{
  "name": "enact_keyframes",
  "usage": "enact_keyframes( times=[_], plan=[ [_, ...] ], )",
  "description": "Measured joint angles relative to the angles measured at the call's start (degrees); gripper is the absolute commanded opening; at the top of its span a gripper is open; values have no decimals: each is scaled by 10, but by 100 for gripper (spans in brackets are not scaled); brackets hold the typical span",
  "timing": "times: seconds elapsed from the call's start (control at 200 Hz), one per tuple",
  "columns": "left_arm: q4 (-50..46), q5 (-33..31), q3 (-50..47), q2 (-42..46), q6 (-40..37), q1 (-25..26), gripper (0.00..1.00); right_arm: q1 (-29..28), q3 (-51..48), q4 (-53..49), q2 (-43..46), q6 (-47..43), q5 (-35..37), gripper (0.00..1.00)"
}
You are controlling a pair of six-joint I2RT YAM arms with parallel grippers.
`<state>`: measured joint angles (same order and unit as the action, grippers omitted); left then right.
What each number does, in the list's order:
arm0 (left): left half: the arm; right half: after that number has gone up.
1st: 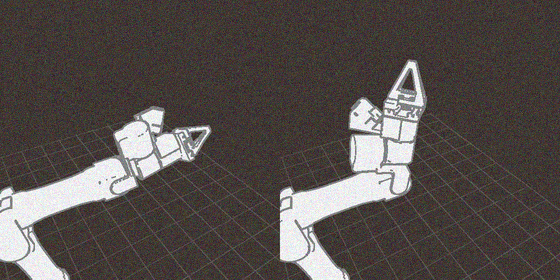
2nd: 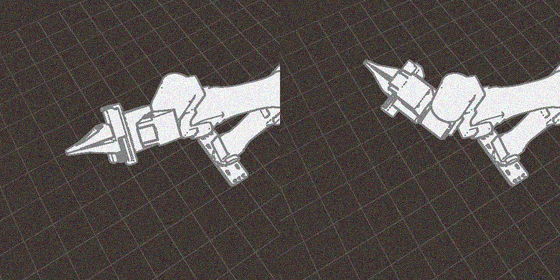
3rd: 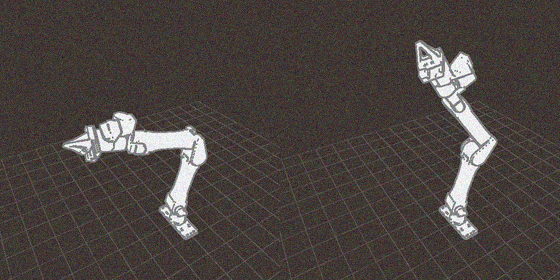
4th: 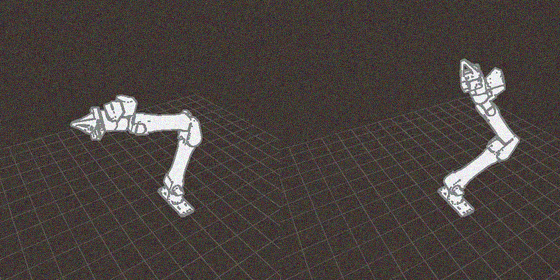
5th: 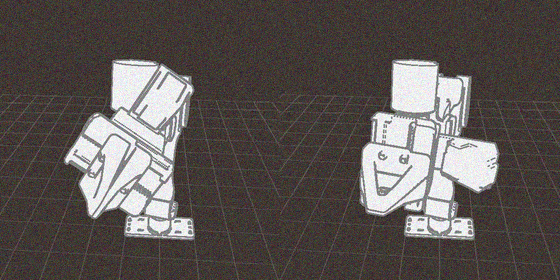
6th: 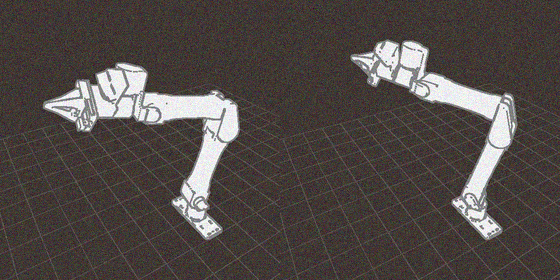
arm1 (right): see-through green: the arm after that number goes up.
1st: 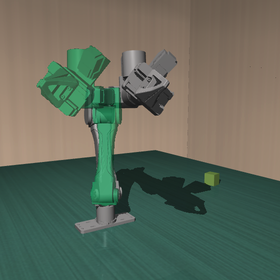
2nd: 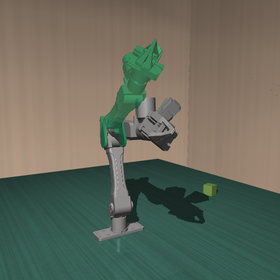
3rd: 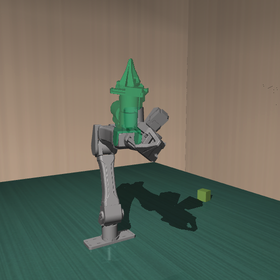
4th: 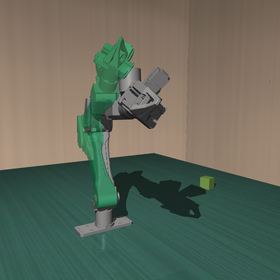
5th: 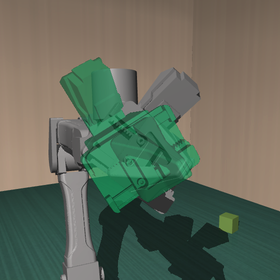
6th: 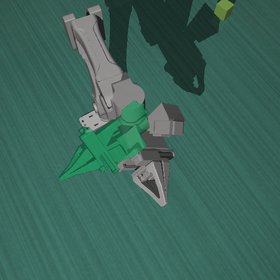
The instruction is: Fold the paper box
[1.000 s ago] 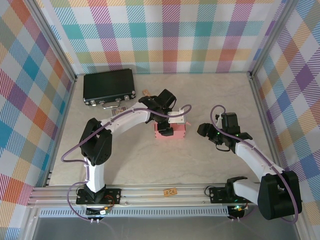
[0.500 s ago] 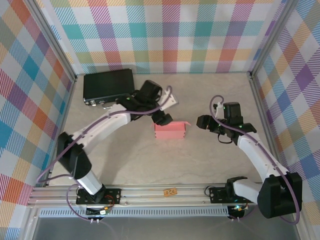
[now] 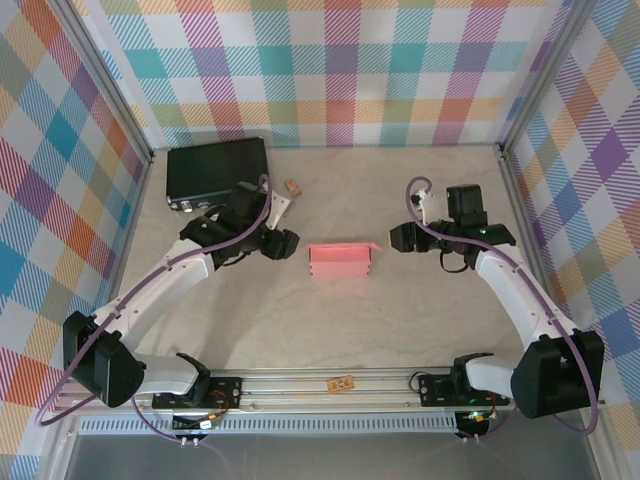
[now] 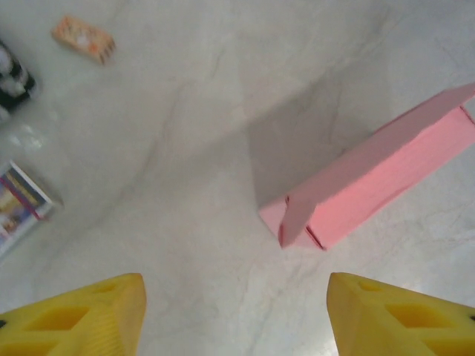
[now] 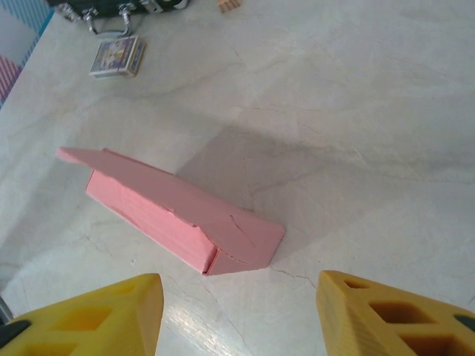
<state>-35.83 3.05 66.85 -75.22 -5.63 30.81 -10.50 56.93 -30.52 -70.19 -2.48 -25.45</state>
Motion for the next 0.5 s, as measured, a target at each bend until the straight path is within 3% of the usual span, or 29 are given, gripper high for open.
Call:
enact_keyframes(
  times=[0.18, 0.5],
  plan=[
    [-1, 25, -22, 3, 1, 0, 52, -12, 28, -38, -23, -76, -7, 51],
    [5, 72, -24, -52, -37, 0, 49, -70, 28, -65, -53, -157, 36, 52]
  ],
)
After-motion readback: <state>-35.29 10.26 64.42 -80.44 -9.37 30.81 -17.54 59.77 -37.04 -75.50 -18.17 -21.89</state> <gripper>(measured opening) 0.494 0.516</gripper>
